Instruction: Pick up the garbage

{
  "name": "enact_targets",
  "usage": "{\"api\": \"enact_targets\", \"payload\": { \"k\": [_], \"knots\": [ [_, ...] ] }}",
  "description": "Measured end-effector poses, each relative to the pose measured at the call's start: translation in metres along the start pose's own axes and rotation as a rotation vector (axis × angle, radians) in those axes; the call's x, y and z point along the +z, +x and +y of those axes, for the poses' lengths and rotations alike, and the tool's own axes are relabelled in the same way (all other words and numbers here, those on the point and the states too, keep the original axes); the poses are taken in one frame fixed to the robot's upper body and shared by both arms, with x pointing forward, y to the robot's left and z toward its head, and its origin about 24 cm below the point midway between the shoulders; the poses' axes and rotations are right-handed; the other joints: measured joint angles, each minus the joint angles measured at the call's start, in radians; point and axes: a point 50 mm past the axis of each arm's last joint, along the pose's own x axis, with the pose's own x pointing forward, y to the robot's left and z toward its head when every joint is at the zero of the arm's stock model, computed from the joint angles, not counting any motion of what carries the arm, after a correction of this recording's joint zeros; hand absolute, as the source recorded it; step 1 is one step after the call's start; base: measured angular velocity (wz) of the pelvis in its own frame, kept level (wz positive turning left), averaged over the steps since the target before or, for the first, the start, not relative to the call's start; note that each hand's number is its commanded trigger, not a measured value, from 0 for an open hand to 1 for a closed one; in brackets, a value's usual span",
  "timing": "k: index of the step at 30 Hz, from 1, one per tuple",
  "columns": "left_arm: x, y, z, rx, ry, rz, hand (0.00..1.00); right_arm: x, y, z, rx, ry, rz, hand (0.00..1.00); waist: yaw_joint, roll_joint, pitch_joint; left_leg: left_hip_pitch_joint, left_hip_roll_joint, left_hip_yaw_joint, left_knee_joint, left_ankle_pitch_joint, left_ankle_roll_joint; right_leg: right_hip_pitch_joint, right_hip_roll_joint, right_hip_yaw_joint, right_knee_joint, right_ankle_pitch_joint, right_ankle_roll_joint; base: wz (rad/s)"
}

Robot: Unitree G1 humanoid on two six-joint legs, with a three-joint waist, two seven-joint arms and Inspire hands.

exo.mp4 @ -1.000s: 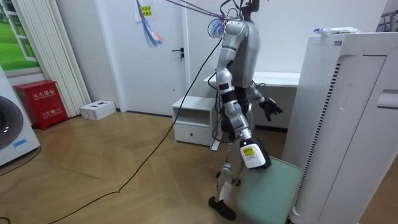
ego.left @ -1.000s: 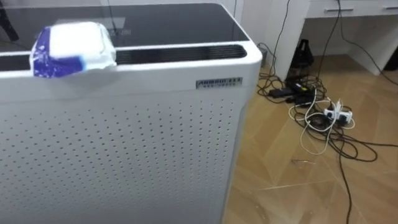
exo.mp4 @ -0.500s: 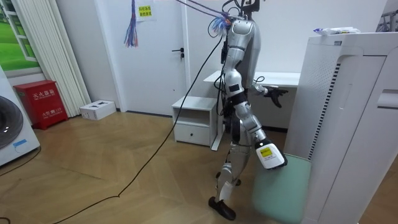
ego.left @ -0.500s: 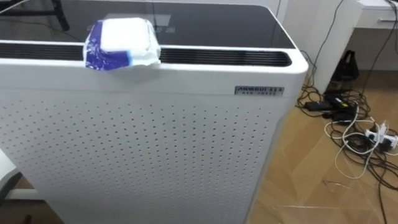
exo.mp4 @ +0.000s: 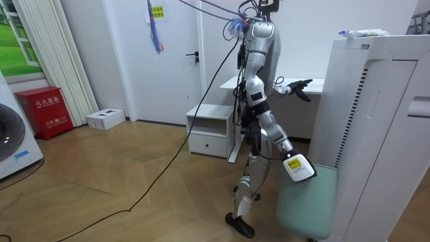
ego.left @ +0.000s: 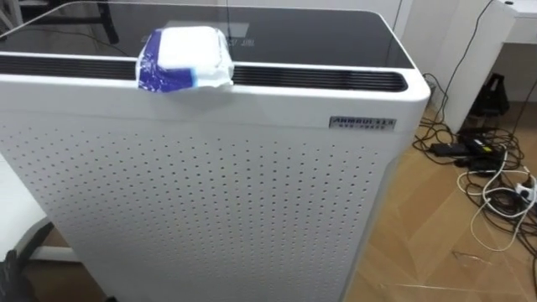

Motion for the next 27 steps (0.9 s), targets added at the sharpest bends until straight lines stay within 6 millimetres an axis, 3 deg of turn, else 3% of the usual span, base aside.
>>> {"api": "enact_targets", "payload": {
  "k": [4, 10, 15, 27],
  "knots": [
    [0.011, 0.007, 0.003, 0.017, -0.017, -0.059, 0.0, 0.0, 0.0, 0.0, 0.001, -0.011, -0.001, 1.0, 0.0, 0.0, 0.0002, 0.0, -0.001, -0.007, 0.002, 0.0, 0.0, 0.004, 0.0, -0.007, 0.0, 0.0, 0.0, 0.06],
    [0.054, 0.021, 0.01, 0.087, -0.114, -0.27, 0.0, 0.002, -0.001, -0.005, -0.009, -0.042, -0.014, 1.0, -0.003, 0.009, -0.0014, -0.012, -0.007, -0.031, 0.02, 0.0, 0.0, 0.013, -0.005, -0.033, 0.0, 0.001, 0.001, 0.13],
    [0.07, 0.031, 0.029, 0.232, -0.169, -0.346, 0.0, 0.0, -0.002, -0.009, -0.019, -0.06, -0.01, 1.0, -0.001, 0.023, -0.0025, 0.002, -0.008, -0.031, 0.016, 0.001, 0.0, 0.031, -0.004, -0.034, -0.007, 0.001, 0.002, 0.0],
    [0.126, 0.04, 0.058, 0.401, -0.238, -0.628, 0.0, -0.007, -0.005, -0.009, 0.001, -0.077, 0.005, 1.0, 0.0, 0.014, -0.0047, 0.009, -0.017, -0.044, 0.008, 0.007, 0.004, 0.043, -0.009, -0.046, -0.016, 0.004, 0.008, 0.03]
  ]
}}
